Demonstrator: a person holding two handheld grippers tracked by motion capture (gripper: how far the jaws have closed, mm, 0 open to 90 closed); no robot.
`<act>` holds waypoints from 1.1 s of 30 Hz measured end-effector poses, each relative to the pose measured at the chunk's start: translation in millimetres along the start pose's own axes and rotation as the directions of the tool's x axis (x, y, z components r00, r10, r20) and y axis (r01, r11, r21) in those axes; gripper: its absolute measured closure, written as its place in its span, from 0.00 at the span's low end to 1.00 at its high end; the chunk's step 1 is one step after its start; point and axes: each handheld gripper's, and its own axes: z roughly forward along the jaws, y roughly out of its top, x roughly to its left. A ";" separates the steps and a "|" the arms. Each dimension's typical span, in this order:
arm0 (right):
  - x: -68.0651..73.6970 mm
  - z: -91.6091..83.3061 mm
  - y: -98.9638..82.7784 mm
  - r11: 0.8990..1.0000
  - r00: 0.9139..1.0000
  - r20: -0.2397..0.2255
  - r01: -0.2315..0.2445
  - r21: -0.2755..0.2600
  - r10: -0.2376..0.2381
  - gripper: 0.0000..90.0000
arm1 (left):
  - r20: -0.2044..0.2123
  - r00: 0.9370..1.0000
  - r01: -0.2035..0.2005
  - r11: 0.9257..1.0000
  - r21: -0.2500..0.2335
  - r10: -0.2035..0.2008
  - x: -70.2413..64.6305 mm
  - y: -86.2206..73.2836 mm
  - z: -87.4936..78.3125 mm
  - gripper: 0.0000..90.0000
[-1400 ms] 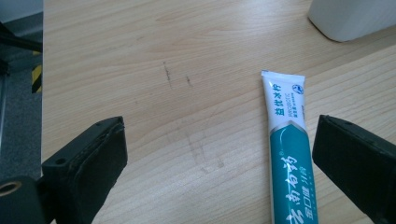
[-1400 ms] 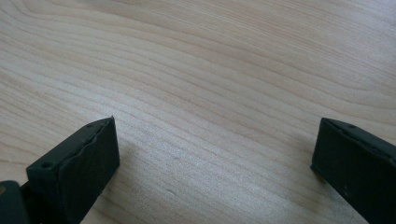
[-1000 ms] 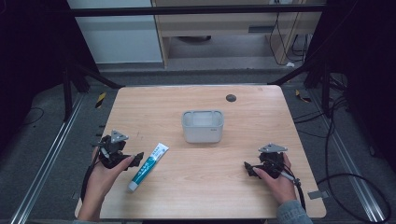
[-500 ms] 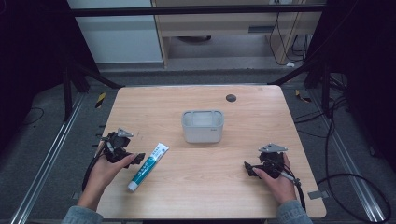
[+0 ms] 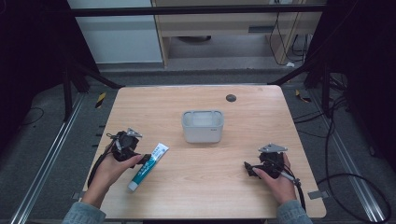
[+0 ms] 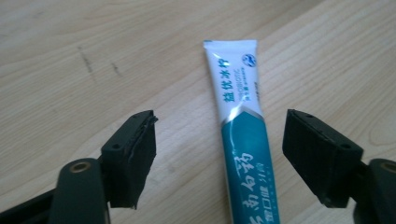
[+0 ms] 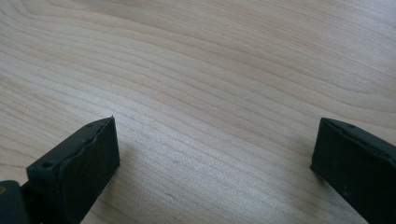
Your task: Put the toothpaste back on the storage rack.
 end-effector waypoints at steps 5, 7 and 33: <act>0.0 0.0 0.0 1.000 1.000 0.000 0.000 0.000 0.000 0.01 | 0.014 0.999 -0.032 0.997 0.066 0.031 -6.2 7.9 13.0 0.38; 0.0 0.0 0.0 1.000 1.000 0.000 0.000 0.000 0.000 0.01 | 0.016 1.000 -0.027 0.997 0.070 0.026 -7.8 10.2 17.9 0.40; -0.1 -0.1 0.0 1.000 1.000 -0.001 0.000 0.001 0.000 0.01 | 0.036 0.999 -0.006 0.992 0.125 0.002 -11.1 13.1 48.5 0.54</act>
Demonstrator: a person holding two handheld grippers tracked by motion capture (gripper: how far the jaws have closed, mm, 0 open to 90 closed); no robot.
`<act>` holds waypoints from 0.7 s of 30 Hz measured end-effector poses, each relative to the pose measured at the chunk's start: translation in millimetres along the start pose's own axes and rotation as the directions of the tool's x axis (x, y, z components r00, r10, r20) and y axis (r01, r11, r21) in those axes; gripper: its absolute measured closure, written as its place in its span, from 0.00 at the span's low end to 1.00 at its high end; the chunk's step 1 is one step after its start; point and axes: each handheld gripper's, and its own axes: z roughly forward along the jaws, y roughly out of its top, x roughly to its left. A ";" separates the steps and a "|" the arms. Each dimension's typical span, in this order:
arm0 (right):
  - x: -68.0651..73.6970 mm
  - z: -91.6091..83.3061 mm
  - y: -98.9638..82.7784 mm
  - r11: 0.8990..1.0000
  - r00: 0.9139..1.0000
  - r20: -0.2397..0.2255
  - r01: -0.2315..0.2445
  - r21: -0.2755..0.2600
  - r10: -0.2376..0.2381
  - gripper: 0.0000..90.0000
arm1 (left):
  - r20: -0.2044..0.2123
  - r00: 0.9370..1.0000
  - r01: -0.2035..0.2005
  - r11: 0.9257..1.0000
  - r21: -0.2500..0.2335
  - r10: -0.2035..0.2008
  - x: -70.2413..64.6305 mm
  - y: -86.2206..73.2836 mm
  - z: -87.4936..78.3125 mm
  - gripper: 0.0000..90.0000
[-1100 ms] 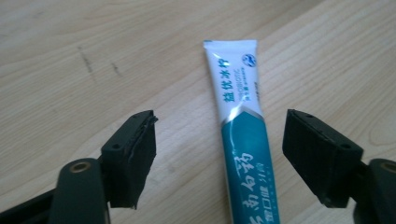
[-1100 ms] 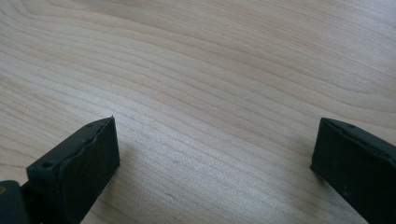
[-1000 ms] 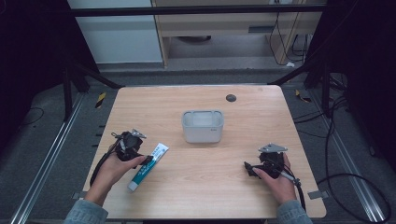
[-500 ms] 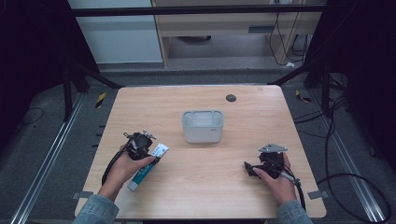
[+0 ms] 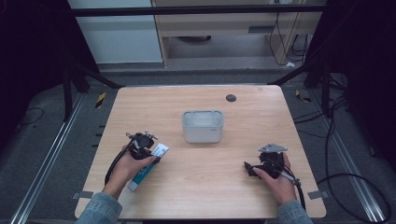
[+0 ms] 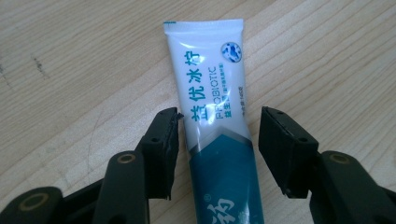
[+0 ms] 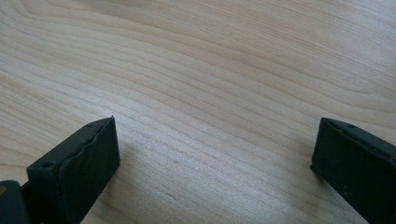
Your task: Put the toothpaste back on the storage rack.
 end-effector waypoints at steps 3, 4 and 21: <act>0.0 0.0 0.0 1.000 1.000 0.000 0.000 0.000 0.000 0.01 | 0.003 1.000 -0.002 1.000 0.012 0.002 0.1 -0.3 3.0 0.55; 0.0 0.0 0.0 1.000 1.000 0.000 0.000 0.000 0.000 0.01 | 0.003 1.000 -0.001 1.000 0.015 0.001 0.2 -0.2 3.9 0.55; 0.0 0.0 0.0 1.000 1.000 0.000 0.000 0.000 0.000 0.01 | -0.021 1.000 -0.018 0.999 0.033 0.018 -3.3 0.8 5.0 0.68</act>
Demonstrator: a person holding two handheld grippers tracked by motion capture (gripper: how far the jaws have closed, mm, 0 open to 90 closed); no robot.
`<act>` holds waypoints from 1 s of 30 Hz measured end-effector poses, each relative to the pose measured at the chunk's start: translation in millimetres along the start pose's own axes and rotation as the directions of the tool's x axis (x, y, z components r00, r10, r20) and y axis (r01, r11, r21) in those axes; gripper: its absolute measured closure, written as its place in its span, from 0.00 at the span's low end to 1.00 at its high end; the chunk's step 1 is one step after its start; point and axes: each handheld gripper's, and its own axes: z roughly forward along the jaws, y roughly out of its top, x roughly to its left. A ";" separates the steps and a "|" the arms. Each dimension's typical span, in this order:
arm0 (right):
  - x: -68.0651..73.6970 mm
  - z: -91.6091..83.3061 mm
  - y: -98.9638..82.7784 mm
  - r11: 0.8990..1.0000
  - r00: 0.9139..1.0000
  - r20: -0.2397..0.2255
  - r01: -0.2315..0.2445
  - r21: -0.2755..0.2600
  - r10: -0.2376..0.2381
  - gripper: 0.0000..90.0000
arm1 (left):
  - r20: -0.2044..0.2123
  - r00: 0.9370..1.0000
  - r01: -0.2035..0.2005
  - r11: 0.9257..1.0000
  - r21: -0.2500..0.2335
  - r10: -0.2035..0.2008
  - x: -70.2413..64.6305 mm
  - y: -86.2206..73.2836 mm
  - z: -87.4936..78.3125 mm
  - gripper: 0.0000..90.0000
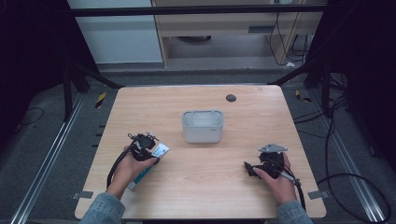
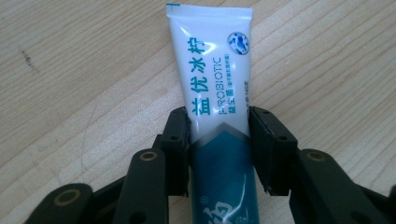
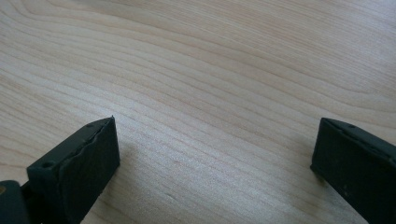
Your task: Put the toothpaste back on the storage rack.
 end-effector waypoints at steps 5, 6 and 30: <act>0.0 0.0 0.0 1.000 1.000 0.000 0.000 0.000 0.000 0.01 | -0.018 1.000 -0.020 1.000 -0.008 0.019 -3.8 -0.6 -0.6 0.73; 0.0 0.0 0.0 1.000 1.000 0.000 0.000 0.000 0.000 0.01 | -0.020 0.999 -0.025 1.000 -0.011 0.025 -4.9 -0.7 -0.6 0.73; 0.0 0.0 0.0 1.000 1.000 0.000 0.000 0.000 0.000 0.01 | 0.015 0.999 -0.029 0.989 -0.146 0.031 -10.5 -2.0 -38.4 0.88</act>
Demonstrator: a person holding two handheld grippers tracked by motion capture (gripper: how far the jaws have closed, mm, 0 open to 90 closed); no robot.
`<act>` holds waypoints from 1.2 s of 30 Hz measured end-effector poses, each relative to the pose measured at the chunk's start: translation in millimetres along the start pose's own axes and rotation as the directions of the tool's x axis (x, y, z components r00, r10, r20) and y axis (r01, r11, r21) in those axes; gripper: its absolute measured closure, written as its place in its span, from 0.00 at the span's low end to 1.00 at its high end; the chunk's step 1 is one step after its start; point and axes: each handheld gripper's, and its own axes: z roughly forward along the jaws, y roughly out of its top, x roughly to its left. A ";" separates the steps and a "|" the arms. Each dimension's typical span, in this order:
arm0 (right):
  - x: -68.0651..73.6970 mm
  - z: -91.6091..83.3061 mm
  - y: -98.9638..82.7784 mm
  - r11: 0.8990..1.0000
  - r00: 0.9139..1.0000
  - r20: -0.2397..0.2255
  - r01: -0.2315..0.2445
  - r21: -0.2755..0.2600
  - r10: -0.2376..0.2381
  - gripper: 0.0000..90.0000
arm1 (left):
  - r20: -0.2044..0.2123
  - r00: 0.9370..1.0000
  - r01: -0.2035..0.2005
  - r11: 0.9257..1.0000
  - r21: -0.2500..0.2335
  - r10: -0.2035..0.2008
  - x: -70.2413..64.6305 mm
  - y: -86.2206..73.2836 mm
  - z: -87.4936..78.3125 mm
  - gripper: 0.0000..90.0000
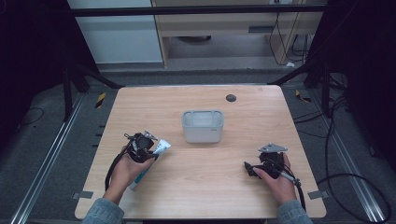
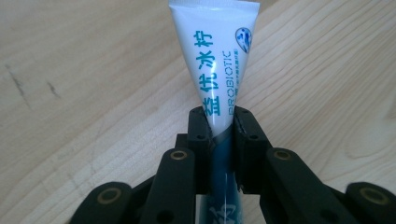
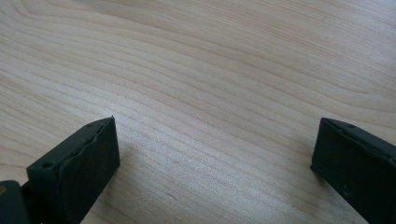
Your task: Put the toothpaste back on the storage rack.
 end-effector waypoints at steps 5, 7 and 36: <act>0.0 0.0 0.0 1.000 1.000 0.000 0.000 0.000 0.000 0.01 | -0.005 1.000 -0.009 0.996 -0.087 0.008 -3.7 10.9 -24.9 0.88; 0.0 0.0 0.0 1.000 1.000 0.000 0.000 -0.001 0.000 0.01 | 0.000 1.000 -0.011 0.994 -0.112 0.011 -4.7 15.7 -32.0 0.88; -0.2 0.4 0.2 1.000 1.000 -0.002 0.001 0.001 -0.001 0.01 | -0.002 1.000 -0.015 0.945 -0.326 0.015 -12.5 80.8 -63.5 0.88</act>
